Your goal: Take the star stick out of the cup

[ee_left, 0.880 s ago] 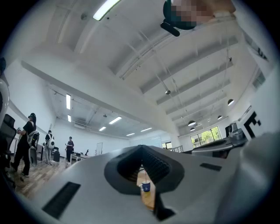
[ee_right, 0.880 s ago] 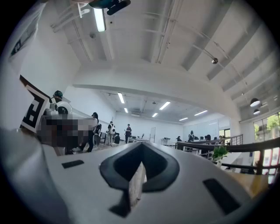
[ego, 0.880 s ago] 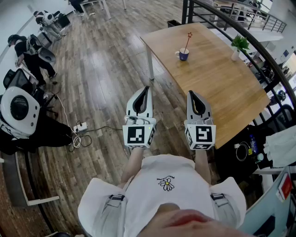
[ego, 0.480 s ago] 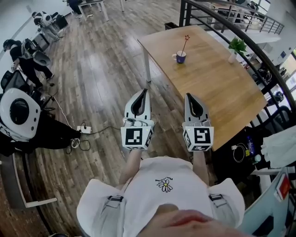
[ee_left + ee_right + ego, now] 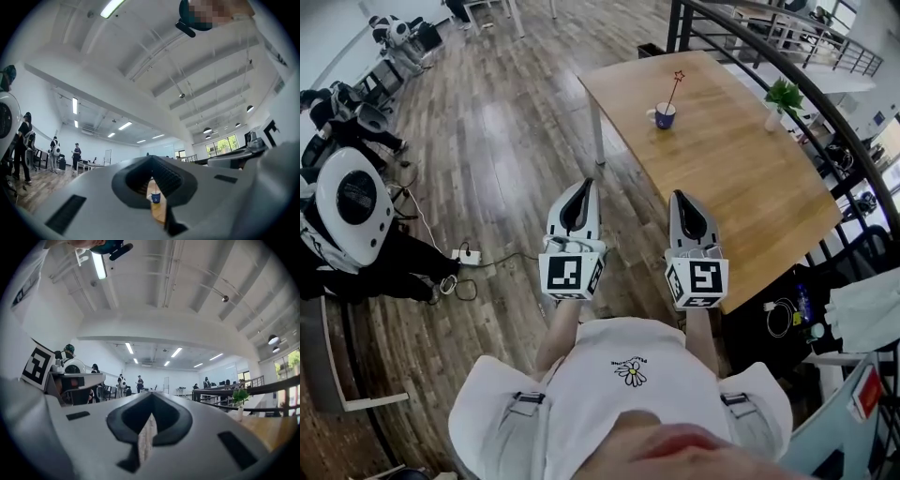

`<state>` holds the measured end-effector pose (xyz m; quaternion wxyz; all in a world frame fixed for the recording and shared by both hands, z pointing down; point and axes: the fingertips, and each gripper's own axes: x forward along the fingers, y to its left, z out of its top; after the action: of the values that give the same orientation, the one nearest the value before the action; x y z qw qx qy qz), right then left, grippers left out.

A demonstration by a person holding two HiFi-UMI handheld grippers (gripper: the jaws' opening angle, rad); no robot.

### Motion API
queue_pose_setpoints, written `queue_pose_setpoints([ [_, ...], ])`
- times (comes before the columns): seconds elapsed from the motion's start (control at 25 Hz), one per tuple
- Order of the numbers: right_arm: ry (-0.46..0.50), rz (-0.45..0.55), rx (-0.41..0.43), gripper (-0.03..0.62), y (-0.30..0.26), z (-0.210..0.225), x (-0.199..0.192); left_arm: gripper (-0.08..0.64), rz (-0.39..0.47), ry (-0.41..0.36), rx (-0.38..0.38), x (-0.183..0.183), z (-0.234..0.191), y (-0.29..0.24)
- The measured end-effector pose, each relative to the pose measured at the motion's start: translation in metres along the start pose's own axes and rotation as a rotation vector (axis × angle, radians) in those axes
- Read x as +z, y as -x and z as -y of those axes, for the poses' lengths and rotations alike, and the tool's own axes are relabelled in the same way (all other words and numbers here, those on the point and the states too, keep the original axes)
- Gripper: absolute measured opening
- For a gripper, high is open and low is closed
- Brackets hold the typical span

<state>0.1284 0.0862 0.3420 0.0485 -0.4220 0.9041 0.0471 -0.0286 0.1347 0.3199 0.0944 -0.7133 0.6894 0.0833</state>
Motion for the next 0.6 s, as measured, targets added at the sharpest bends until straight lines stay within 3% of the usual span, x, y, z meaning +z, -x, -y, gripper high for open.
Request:
queue_pose_setpoints([
  [0.16, -0.084, 0.080, 0.016, 0.008, -0.009, 0.011, 0.011, 0.015, 0.019, -0.015, 0.009, 0.002, 0.003, -0.005],
  [0.32, -0.025, 0.091, 0.021, 0.008, -0.015, 0.013, 0.009, 0.015, 0.029, -0.041, 0.012, 0.002, 0.002, -0.013],
  [0.6, -0.099, 0.130, 0.017, 0.008, -0.058, 0.034, -0.002, 0.015, 0.078, -0.093, -0.035, -0.003, -0.012, -0.062],
])
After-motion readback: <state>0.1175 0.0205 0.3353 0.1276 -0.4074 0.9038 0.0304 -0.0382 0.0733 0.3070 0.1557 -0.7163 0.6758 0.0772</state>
